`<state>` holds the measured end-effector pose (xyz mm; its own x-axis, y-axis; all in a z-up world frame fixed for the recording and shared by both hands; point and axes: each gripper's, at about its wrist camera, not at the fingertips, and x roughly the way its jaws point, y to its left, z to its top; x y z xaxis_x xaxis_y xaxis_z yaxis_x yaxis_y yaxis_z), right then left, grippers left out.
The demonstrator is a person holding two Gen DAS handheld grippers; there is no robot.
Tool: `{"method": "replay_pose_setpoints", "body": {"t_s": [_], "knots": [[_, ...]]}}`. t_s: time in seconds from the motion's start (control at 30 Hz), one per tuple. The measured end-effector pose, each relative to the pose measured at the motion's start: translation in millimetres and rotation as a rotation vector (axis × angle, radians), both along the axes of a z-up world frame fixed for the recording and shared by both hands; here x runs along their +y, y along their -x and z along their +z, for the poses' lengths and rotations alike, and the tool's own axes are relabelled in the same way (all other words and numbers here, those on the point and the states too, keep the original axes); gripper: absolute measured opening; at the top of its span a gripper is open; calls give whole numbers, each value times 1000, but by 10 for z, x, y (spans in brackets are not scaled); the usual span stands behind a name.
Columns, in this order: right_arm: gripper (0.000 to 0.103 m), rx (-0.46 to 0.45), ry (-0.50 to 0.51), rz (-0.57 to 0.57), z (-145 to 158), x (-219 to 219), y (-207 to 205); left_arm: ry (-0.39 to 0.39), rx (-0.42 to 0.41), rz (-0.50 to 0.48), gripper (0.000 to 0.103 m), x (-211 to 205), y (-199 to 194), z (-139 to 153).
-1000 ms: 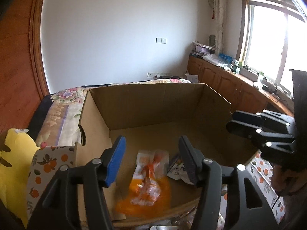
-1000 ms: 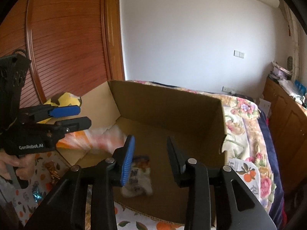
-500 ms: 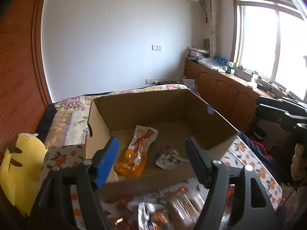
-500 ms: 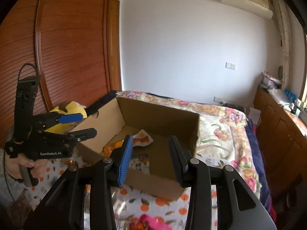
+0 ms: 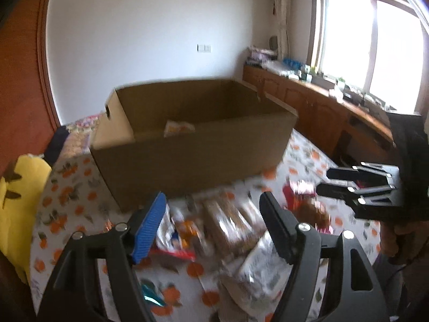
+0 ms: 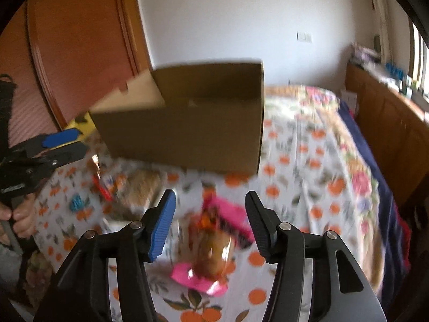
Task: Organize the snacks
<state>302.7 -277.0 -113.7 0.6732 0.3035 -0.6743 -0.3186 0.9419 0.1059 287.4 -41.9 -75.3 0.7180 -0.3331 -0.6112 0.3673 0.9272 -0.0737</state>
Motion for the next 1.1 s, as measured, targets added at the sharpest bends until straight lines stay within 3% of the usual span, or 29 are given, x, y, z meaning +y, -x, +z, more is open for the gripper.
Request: {"method": "replay_pose_setpoints", "body": {"t_s": [0.13,0.5,0.57,0.63,0.83,0.93,1.1], "knots": [[56,43,-1,-18,-230,-24,33,-37,34,-22,73,-127,99,-216],[56,114,6,-8,-493,-68,-30,-57,77,-91,73,-379,252,-396],[47,147,-8,28,-543,-100,-31,-68,82,-113,73,-444,273,-427],[38,143,-11,46,-540,-151,-2,-77,87,-137,73,-490,284,-444],[38,134,-10,55,-557,-311,36,-121,96,-183,73,-690,266,-473],[44,123,-4,60,-612,-331,41,-170,92,-215,73,-800,245,-485],[43,105,27,63,-664,-306,65,-240,115,-266,73,-928,190,-551]]}}
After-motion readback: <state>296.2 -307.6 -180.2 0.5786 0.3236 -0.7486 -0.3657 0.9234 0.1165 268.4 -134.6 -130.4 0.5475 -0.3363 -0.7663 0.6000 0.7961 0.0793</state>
